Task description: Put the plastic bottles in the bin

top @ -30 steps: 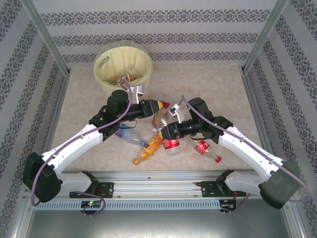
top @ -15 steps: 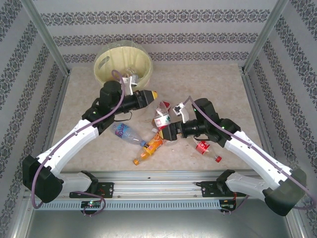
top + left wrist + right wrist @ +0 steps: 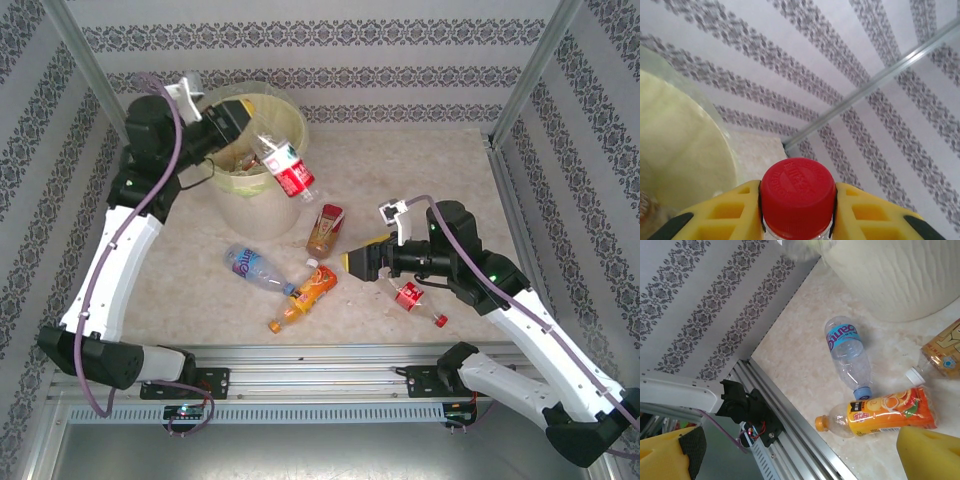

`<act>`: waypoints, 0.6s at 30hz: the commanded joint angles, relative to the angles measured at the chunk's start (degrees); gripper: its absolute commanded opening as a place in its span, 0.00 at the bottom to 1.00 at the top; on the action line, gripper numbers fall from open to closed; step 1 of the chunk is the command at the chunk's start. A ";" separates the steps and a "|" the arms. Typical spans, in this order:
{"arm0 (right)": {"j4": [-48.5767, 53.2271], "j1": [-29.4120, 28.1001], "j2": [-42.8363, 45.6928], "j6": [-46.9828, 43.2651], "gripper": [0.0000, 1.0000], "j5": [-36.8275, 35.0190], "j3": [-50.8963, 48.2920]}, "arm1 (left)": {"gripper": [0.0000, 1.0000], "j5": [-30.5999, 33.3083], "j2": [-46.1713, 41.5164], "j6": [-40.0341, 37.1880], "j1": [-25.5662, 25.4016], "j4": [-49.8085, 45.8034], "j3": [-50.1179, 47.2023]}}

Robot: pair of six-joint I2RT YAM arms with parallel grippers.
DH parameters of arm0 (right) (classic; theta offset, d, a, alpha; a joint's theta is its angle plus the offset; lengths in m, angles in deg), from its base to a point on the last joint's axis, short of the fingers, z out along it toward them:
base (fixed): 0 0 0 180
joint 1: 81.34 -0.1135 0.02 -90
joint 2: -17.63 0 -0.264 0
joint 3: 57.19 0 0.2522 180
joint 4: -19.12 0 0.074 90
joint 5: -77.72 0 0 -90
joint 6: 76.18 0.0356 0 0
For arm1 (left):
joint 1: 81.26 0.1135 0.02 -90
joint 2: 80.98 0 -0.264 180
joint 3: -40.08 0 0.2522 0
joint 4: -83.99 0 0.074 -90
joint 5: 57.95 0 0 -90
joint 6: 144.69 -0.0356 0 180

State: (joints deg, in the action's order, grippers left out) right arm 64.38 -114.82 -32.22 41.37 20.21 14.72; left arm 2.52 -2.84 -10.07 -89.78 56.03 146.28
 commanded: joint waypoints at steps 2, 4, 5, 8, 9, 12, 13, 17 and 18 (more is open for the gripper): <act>1.61 0.77 0.87 0.05 0.98 -1.77 0.95 | 0.32 1.73 2.15 1.97 5.79 -0.79 5.59; 1.97 0.90 1.13 -0.08 0.98 -1.99 1.07 | 0.32 2.54 4.06 2.31 8.03 -1.06 7.91; 2.13 1.00 1.28 -0.06 0.98 -2.00 1.04 | 0.32 2.81 4.74 2.39 8.87 -0.86 8.71; 2.75 1.16 1.68 -0.24 0.98 -2.12 1.29 | 0.33 5.06 6.79 1.66 10.57 -0.57 11.08; 2.90 1.31 1.77 -0.29 0.98 -2.15 1.41 | 0.33 6.10 7.60 0.92 10.86 -0.57 11.70; 3.47 1.57 1.94 -0.32 0.98 -2.00 1.58 | 0.33 8.72 9.70 -2.58 11.08 -2.01 13.66; 3.60 1.61 2.07 -0.35 0.98 -1.91 1.56 | 0.33 9.48 10.42 -3.96 11.10 -3.06 14.41; 4.71 1.82 2.55 -0.64 0.97 -2.40 1.98 | 0.33 9.98 12.50 -7.30 11.06 -4.23 14.08; 5.28 1.91 2.64 -0.89 0.97 -2.69 2.12 | 0.33 9.94 12.88 -7.65 11.09 -3.97 13.33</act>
State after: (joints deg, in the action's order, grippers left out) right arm 68.14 -113.68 -30.60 41.29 18.55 14.98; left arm 11.10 9.14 -13.87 -79.26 53.15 159.13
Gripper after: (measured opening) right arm 0.974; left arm 0.337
